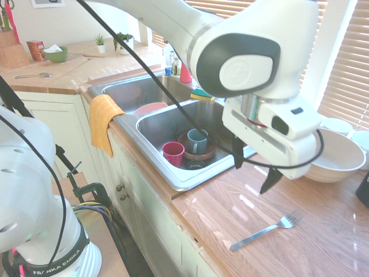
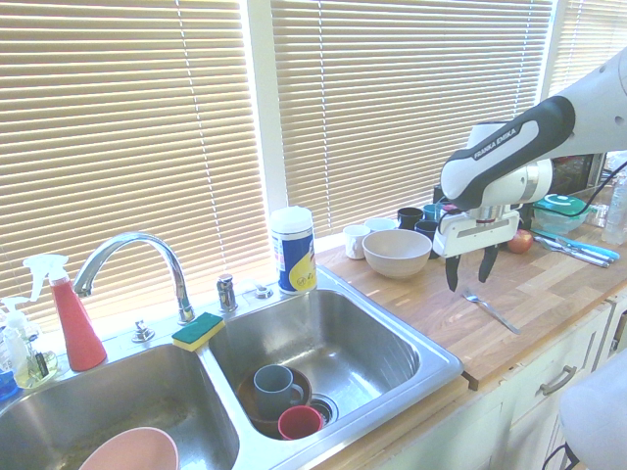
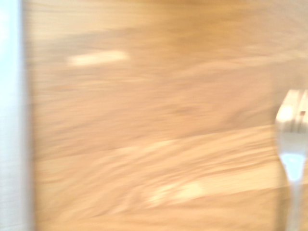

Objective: Put the fork into the sink

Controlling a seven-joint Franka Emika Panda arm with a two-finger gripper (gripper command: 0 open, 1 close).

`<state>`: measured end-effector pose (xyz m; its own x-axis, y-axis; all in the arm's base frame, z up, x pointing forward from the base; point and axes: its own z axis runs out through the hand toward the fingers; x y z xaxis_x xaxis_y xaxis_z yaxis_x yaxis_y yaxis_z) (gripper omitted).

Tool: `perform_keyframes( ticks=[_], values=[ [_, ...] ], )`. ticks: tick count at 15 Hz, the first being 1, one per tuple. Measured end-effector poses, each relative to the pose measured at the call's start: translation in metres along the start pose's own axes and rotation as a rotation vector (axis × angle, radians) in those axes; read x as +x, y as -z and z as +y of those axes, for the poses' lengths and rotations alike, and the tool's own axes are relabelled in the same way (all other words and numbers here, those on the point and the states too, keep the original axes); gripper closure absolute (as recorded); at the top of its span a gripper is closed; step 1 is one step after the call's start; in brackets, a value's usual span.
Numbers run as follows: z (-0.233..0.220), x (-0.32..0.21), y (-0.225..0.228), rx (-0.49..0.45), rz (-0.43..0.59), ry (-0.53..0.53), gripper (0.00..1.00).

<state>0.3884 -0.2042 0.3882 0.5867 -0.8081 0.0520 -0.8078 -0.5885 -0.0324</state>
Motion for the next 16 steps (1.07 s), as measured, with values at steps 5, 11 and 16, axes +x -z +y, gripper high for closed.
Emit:
perform_keyframes(
  ticks=[5, 11, 16],
  values=[
    [0.015, 0.02, -0.045, -0.028, -0.01, -0.026, 0.0],
    [0.031, 0.031, -0.066, -0.039, -0.014, -0.058, 1.0],
    [0.034, 0.035, -0.07, -0.039, -0.016, -0.06, 1.0]
  ],
)
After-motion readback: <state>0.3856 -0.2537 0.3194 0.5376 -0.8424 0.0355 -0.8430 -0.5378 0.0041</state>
